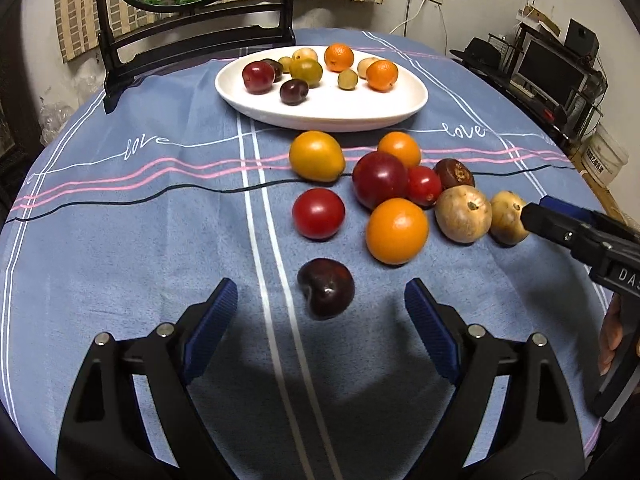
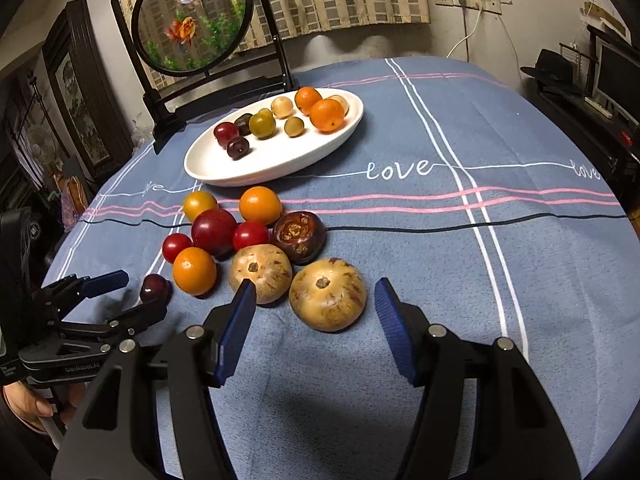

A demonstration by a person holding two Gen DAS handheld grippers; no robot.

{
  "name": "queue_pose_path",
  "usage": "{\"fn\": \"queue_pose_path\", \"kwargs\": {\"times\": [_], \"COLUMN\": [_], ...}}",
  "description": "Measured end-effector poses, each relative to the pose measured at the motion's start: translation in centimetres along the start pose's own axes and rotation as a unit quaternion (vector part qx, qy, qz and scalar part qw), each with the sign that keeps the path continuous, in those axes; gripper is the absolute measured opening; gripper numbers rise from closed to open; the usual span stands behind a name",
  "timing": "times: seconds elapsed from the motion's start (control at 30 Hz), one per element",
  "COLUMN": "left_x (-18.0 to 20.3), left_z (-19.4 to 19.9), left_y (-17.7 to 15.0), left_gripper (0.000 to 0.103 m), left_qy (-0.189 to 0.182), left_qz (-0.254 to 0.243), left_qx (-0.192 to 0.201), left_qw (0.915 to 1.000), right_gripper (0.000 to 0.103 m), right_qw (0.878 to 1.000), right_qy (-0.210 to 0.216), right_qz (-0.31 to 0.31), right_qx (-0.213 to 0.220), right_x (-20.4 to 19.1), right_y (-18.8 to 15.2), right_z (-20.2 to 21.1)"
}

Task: Organize fruits
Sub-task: 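Withdraw both open tools from the plate back toward the fruit cluster, then grasp a dark plum with the left tool while the right tool grasps a large pale brown fruit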

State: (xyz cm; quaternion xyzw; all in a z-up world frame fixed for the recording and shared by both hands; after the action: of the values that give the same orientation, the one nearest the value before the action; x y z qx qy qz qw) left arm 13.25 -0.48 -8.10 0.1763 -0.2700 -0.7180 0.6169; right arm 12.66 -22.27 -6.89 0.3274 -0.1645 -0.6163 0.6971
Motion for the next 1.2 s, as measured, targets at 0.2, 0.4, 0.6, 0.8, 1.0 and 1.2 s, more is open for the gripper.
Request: {"fn": "queue_pose_path", "kwargs": {"times": [0.2,0.4,0.6,0.8,1.0,1.2], "left_x": [0.0,-0.3,-0.6,-0.4,-0.6,-0.5], "left_z": [-0.9,-0.9,-1.1,-0.7,-0.2,-0.3], "left_y": [-0.6,-0.5,-0.3,-0.1,0.2,0.0], "left_gripper": [0.087,0.077,0.053,0.031,0.031,0.031], "left_qy": [-0.006,-0.002,0.019,0.01,-0.014,-0.028], "left_qz": [0.001,0.001,-0.004,-0.006,0.008,0.012], "left_qx": [-0.02,-0.013,-0.007,0.008,0.017,0.01], "left_qw": [0.9998,0.9999,0.9998,0.9999,0.9997,0.9995], "right_gripper": [0.062,0.062,0.062,0.062,0.062,0.062], "right_qw": [1.0,1.0,1.0,1.0,0.999,0.994], "right_qy": [-0.001,0.002,0.004,0.003,-0.03,-0.057], "right_qz": [-0.022,-0.017,-0.015,-0.012,0.021,0.075], "right_qx": [0.006,0.001,0.0,-0.007,-0.017,-0.053], "right_x": [1.1,0.7,0.6,0.5,0.4,0.3], "right_y": [0.0,-0.2,-0.3,-0.4,-0.5,-1.4], "right_z": [0.0,-0.2,-0.2,-0.5,-0.4,-1.3]}}
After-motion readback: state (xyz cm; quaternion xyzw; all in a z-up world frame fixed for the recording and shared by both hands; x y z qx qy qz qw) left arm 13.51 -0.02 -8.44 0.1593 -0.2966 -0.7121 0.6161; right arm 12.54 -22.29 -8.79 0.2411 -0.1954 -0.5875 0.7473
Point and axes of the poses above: each gripper's, at about its wrist camera, not at the fingertips, and z roughly against the way its jaws point, x to its right, y to its top, the point moved 6 cm from there along -z, roughly the way its jaws point, and after that the axes turned 2 degrees about z, right-handed, at the moved point
